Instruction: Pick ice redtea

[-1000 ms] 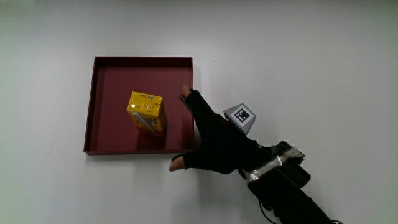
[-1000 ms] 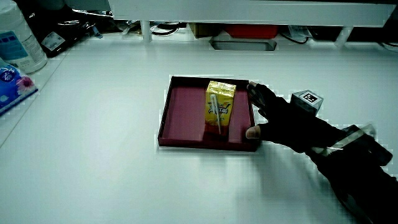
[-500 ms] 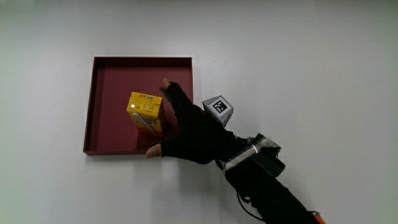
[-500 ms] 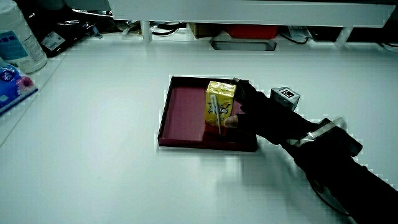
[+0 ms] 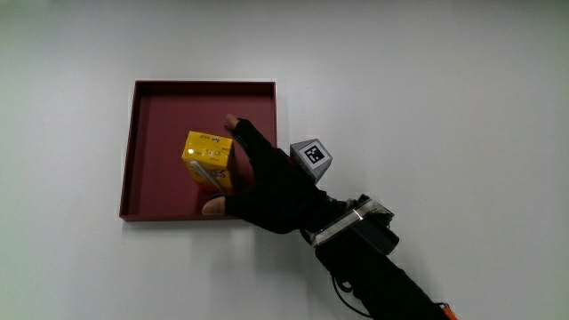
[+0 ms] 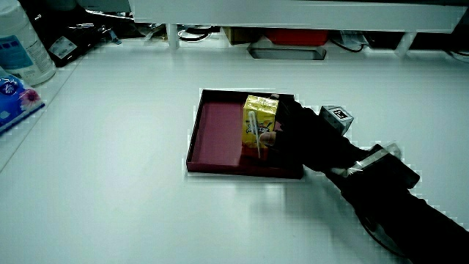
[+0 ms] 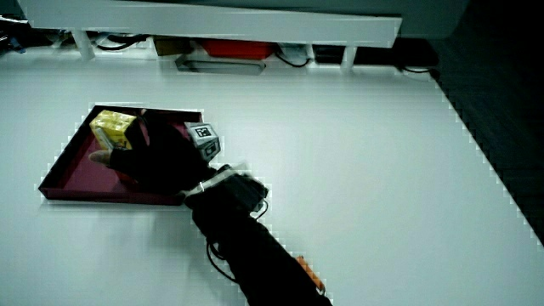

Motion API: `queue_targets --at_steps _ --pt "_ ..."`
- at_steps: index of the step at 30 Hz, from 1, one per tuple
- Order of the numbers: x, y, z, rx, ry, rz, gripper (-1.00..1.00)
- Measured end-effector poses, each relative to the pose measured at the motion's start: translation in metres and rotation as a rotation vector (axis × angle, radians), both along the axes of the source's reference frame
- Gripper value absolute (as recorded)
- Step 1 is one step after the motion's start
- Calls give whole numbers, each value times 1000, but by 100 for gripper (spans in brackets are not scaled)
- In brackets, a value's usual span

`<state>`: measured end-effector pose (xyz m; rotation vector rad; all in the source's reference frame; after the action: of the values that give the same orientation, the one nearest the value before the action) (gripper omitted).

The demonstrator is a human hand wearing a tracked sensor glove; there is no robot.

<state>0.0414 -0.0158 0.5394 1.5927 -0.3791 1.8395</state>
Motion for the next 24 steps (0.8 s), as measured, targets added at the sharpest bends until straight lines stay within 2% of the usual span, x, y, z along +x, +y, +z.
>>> queue_targets --at_steps 2,4,6,12,14,17,24 --pt "2 0 3 27 -24 37 14" --pt "2 0 2 19 -34 46 21" --pt "3 1 2 30 -29 82 28" --pt "7 0 3 -11 -89 138 48" --pt "9 1 6 19 -78 176 55" --pt "9 0 5 14 -79 177 66" --pt "9 2 1 48 -69 207 90"
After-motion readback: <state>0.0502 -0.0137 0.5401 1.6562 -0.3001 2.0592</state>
